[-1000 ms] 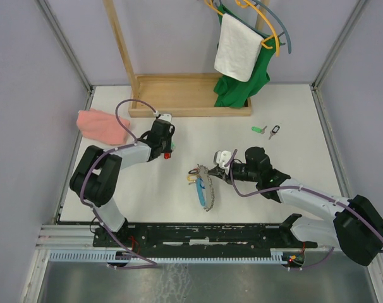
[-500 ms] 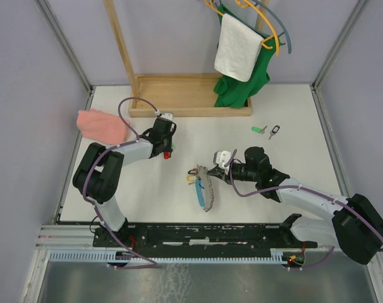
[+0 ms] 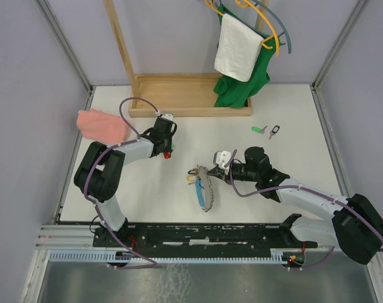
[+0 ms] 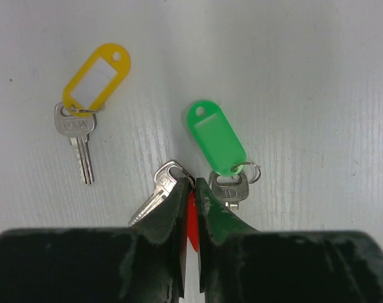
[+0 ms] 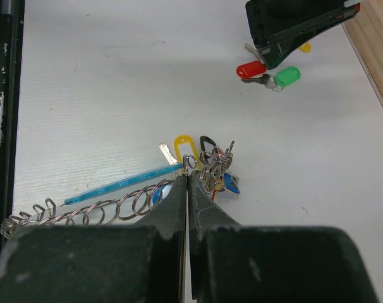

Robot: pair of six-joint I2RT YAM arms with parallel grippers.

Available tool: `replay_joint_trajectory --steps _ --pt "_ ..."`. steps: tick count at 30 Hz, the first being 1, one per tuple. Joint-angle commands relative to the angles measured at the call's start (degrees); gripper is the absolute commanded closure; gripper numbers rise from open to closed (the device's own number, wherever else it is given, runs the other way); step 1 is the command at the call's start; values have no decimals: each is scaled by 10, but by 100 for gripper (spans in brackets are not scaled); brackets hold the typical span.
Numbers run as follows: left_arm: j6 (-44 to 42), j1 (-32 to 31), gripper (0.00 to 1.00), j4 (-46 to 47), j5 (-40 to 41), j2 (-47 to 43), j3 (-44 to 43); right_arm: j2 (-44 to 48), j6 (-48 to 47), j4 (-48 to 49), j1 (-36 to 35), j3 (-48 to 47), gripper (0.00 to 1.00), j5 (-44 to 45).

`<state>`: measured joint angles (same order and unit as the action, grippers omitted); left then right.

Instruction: Put the keys on the keyring

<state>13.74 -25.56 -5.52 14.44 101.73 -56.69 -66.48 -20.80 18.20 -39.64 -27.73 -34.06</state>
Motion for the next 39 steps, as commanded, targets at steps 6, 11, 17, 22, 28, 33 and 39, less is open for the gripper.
replay_joint_trajectory --steps 6,11,17,22,28,33,39 --pt "31 1 97 -64 -6 -83 -2 16 -1 33 -1 -8 99 -20" --pt "72 -4 97 -135 -34 -177 19 21 3 39 -1 -8 99 -29" --pt "183 -7 97 -217 -60 -272 61 27 8 37 -2 -10 99 -40" --pt "286 -22 95 -271 -38 -327 96 30 5 32 -3 -10 99 -34" --pt "394 -79 97 -251 -31 -306 150 48 -9 14 -14 -9 99 -24" --pt "443 -139 95 -246 -19 -237 131 50 -17 4 -19 -10 99 -18" --pt "485 -154 76 -192 -31 -209 116 53 -23 -5 -22 -11 99 -14"
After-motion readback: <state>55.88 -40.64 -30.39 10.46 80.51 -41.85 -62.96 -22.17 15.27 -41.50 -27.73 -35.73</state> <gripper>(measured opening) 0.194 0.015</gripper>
